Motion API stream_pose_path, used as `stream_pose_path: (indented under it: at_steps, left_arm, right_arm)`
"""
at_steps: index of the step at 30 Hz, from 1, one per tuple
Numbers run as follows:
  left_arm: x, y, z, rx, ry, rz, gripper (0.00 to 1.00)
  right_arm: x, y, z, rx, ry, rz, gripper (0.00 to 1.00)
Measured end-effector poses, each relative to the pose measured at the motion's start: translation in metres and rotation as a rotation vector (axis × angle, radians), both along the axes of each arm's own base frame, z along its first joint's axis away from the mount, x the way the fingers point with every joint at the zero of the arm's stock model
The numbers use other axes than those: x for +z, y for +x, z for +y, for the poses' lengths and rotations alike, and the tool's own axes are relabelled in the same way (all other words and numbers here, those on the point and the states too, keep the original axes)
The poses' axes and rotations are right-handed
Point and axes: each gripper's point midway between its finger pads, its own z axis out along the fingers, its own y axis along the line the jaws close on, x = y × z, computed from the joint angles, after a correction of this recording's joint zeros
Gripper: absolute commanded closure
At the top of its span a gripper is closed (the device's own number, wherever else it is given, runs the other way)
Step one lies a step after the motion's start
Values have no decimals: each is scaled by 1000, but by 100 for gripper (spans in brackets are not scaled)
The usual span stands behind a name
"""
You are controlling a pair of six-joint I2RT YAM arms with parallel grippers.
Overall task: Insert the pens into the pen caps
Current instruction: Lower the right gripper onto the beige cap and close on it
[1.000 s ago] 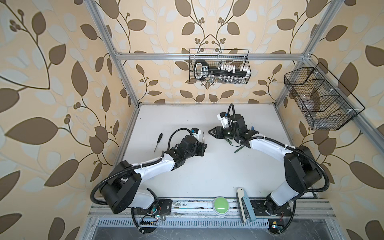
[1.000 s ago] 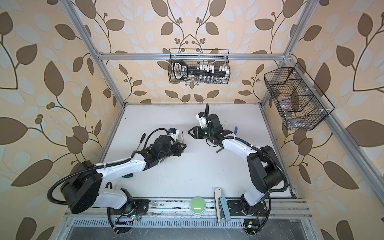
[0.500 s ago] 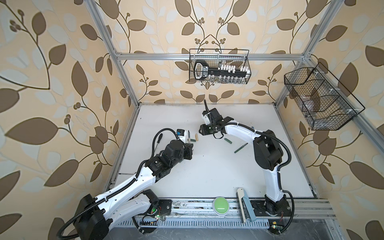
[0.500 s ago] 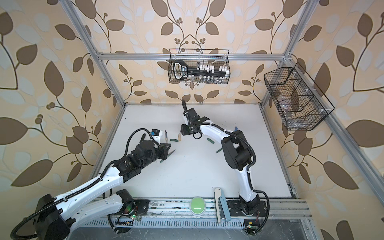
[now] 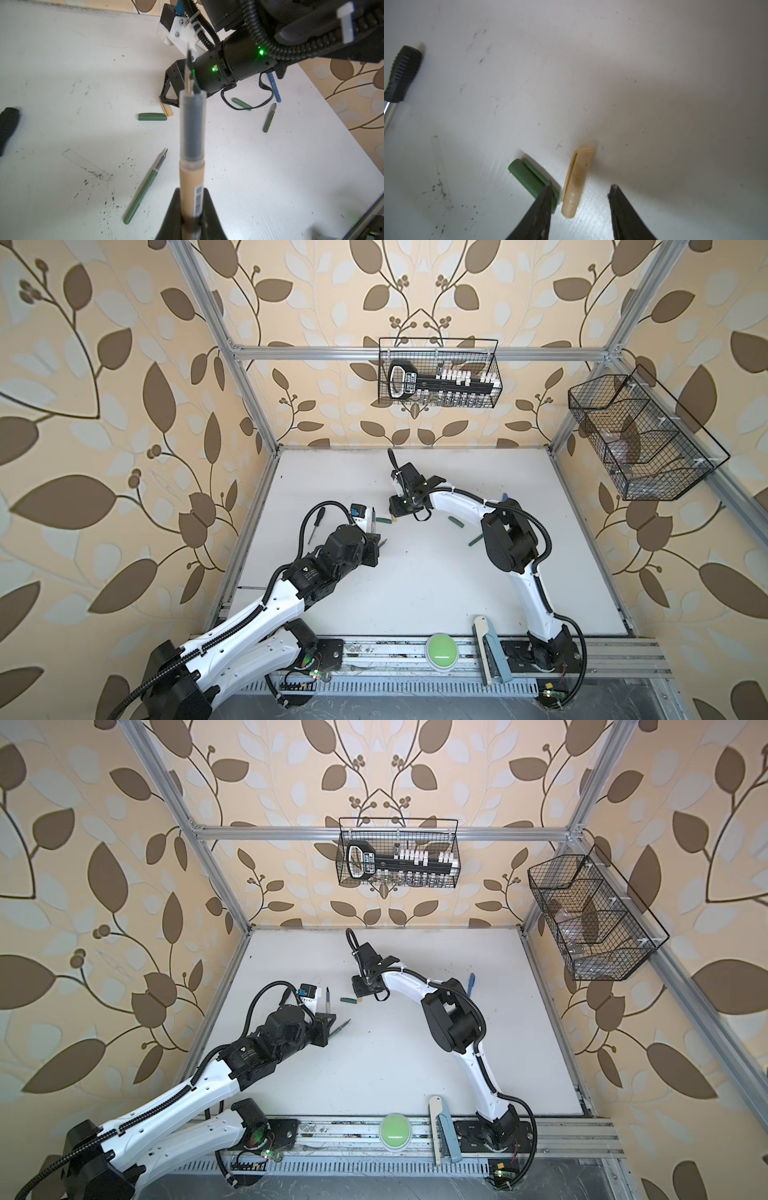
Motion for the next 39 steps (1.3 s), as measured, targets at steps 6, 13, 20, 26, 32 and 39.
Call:
stream_pose_path:
  at_steps: [6,13,20,26,32,39]
  left_arm:
    - [-1,-1,1,-1,5,3,98]
    - [-2,-1,1,-3,9,5,98]
    - [-2,-1,0,-9,16,4,98]
    - [-6,-2,-3,-36,29,9,98]
    - [-10,-2,-5,-50,46,14,98]
    - [-10,-1,-5,-53,51,12,100]
  right_arm:
    - [-8,7,9,-6,-40,-18,55]
    - [-17,9,6,-11,-84,-18,56]
    - [-19,8,4,4,-111,-20,61]
    - [-21,7,-2,18,-166,-34,70]
    - [-22,7,-6,48,-194,-38,72]
    - [-21,2,-7,94,-180,-10,65]
